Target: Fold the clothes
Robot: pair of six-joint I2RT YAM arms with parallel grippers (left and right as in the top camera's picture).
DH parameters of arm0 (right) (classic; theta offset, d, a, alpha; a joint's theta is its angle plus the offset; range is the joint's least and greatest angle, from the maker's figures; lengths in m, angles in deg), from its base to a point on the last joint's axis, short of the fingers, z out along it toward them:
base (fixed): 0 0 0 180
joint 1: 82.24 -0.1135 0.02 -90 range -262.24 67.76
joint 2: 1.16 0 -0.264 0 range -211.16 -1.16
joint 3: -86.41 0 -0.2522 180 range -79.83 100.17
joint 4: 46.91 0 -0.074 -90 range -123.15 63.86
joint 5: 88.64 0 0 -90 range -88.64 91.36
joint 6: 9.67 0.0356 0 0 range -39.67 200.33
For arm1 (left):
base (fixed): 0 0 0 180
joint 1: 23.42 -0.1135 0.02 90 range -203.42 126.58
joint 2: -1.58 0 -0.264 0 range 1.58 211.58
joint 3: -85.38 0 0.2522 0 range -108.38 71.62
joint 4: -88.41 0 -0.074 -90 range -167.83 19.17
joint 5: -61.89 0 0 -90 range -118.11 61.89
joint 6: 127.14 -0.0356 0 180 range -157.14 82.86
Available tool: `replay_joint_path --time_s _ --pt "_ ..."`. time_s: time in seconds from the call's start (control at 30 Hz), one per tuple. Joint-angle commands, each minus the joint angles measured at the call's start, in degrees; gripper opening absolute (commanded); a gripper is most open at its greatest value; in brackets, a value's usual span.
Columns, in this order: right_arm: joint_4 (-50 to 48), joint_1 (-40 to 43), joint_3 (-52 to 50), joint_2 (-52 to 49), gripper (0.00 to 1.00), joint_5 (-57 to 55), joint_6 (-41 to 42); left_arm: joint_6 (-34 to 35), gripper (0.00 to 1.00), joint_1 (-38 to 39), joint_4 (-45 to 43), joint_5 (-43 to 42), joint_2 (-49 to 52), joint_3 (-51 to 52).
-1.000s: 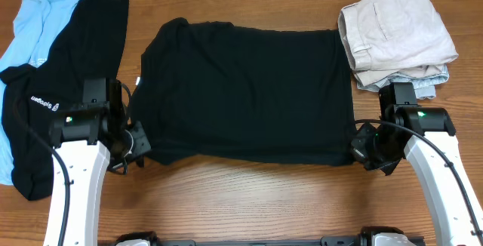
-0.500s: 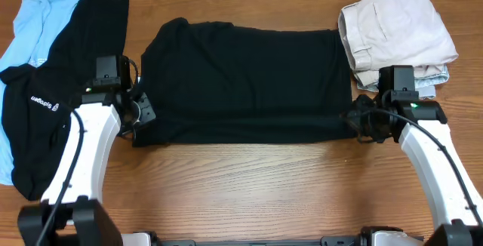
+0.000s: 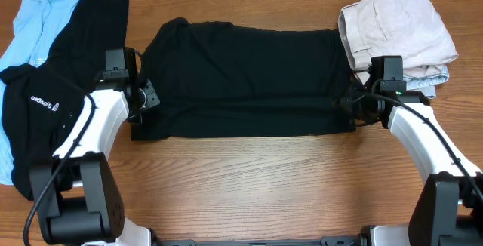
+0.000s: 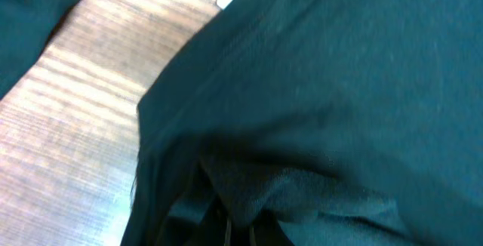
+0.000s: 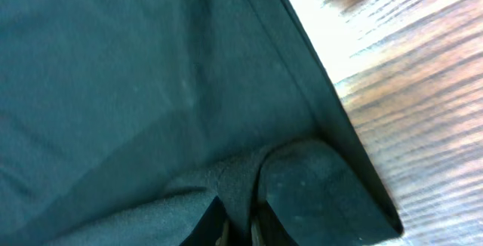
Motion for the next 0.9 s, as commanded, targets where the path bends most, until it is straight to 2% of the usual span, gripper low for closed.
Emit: replay_joint_path --time_s 0.0,0.17,0.2,0.23,0.27,0.33,0.37,0.4,0.43,0.6,0.77,0.87 --pt "-1.84 0.15 0.04 -0.98 0.09 -0.59 -0.55 -1.6 0.04 -0.22 -3.52 2.05 2.38 -0.04" --pt "-6.27 0.15 0.04 -3.34 0.14 -0.48 -1.79 -1.53 0.04 -0.22 -8.48 1.99 3.74 -0.04" --pt "-7.13 0.15 0.04 -3.72 0.17 -0.5 -2.05 -1.53 0.07 -0.2 -8.98 1.99 3.74 -0.04" --pt "-7.82 0.15 0.04 -4.09 0.23 -0.5 -2.54 -1.55 0.14 -0.2 -9.57 1.81 3.74 -0.04" --pt "-8.57 0.15 0.04 -4.35 0.38 -0.5 -3.06 -1.55 0.34 -0.22 -10.01 1.6 3.74 -0.04" --pt "-9.6 0.15 0.04 -4.48 0.68 -0.57 -3.8 -1.57 0.88 -0.22 -10.69 1.62 3.74 -0.04" --pt "-9.94 0.17 0.09 -4.48 0.81 -0.55 -4.2 -1.6 1.0 -0.22 -10.8 2.08 3.74 -0.07" --pt "-9.92 0.17 0.35 -4.42 0.98 -0.55 -4.66 -1.6 1.0 -0.22 -10.84 2.97 3.69 -0.22" --pt "-9.44 0.24 0.83 -4.39 1.0 -0.59 -4.63 -1.6 1.0 -0.28 -10.88 4.02 3.61 -0.52" --pt "-0.35 1.64 7.43 -3.61 1.0 -0.55 -4.87 -3.61 1.0 -0.87 -5.42 5.46 1.75 -7.08" --pt "13.9 2.1 16.92 -2.1 1.0 -0.52 -5.05 -4.2 1.0 -0.87 9.99 1.53 0.17 -17.97" --pt "21.09 2.1 19.98 -1.95 1.0 -0.5 -5.07 -4.15 1.0 -0.85 18.1 -0.92 0.17 -20.28"
